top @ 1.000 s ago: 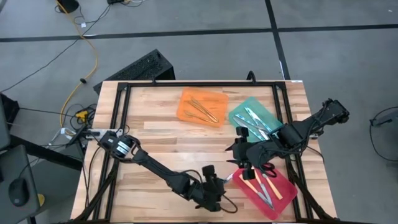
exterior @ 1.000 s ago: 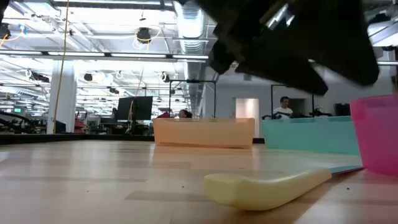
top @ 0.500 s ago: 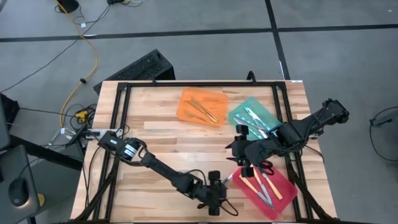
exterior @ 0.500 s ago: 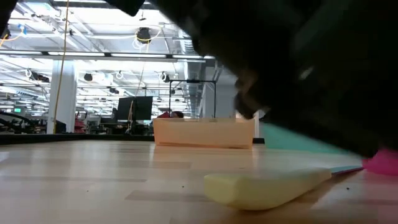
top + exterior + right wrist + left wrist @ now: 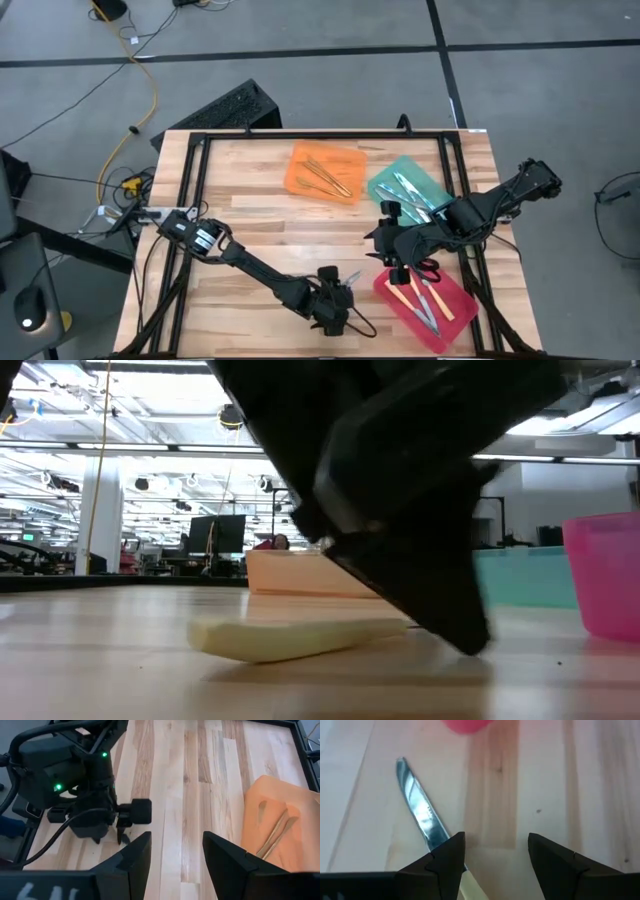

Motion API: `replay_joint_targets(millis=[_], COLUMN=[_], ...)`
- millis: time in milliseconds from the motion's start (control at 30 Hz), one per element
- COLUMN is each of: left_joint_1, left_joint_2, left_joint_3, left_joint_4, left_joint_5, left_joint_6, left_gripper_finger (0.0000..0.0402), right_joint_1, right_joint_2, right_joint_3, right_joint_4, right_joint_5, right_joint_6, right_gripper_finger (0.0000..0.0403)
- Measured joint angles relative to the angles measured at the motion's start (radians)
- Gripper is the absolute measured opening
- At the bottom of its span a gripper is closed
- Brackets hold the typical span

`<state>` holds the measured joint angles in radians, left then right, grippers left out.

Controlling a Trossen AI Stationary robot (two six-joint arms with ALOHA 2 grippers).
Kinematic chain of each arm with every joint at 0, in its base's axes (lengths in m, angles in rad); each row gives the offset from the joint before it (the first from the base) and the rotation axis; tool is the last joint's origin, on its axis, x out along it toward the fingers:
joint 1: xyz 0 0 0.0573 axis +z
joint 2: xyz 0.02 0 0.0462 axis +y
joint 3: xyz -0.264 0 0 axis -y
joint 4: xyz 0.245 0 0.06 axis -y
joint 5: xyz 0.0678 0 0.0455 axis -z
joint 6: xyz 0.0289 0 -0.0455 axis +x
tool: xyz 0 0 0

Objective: Sort silverware by color (type)
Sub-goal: Put the yellow knife into the red bin

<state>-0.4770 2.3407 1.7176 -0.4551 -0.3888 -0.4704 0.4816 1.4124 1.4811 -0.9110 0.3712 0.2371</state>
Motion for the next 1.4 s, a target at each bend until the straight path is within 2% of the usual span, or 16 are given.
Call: replay_joint_targets(millis=[167, 400, 567, 700, 800, 967, 1167, 1300, 1400], left_joint_1=[0.001, 0.010, 0.010, 0.008, -0.003, -0.035, -0.125, -0.187, -0.229], left_joint_2=[-0.043, -0.145, -0.217, -0.294, -0.366, -0.472, -0.511, -0.492, -0.490], left_joint_3=[-0.007, -0.006, -0.007, -0.006, -0.006, -0.005, -0.005, -0.015, -0.080], left_joint_4=[-0.062, -0.192, -0.256, -0.334, -0.396, -0.496, -0.612, -0.587, -0.519], left_joint_5=[-0.036, -0.162, -0.213, -0.236, -0.307, -0.448, -0.618, -0.672, -0.694], left_joint_6=[0.003, 0.022, 0.030, -0.004, -0.043, -0.163, -0.367, -0.511, -0.594], left_gripper_finger=[0.0201, 0.0201, 0.0201, 0.0201, 0.0201, 0.0201, 0.0201, 0.0201, 0.0201], right_joint_1=[0.000, -0.006, -0.007, -0.006, -0.006, -0.006, -0.013, -0.013, -0.013], right_joint_2=[0.000, 0.000, 0.000, 0.000, 0.000, 0.000, 0.000, 0.000, 0.009], right_joint_3=[0.000, 0.000, 0.000, 0.000, 0.000, 0.000, 0.000, 0.000, 0.000], right_joint_4=[-0.005, -0.005, -0.002, 0.001, 0.015, 0.053, 0.104, 0.119, 0.153], right_joint_5=[0.002, 0.002, 0.003, 0.003, 0.004, 0.020, 0.030, 0.031, 0.031], right_joint_6=[-0.001, -0.008, -0.002, -0.001, -0.001, 0.002, 0.002, 0.002, 0.009], right_gripper_finger=[0.0198, 0.0198, 0.0198, 0.0198, 0.0198, 0.0198, 0.0198, 0.0198, 0.0198])
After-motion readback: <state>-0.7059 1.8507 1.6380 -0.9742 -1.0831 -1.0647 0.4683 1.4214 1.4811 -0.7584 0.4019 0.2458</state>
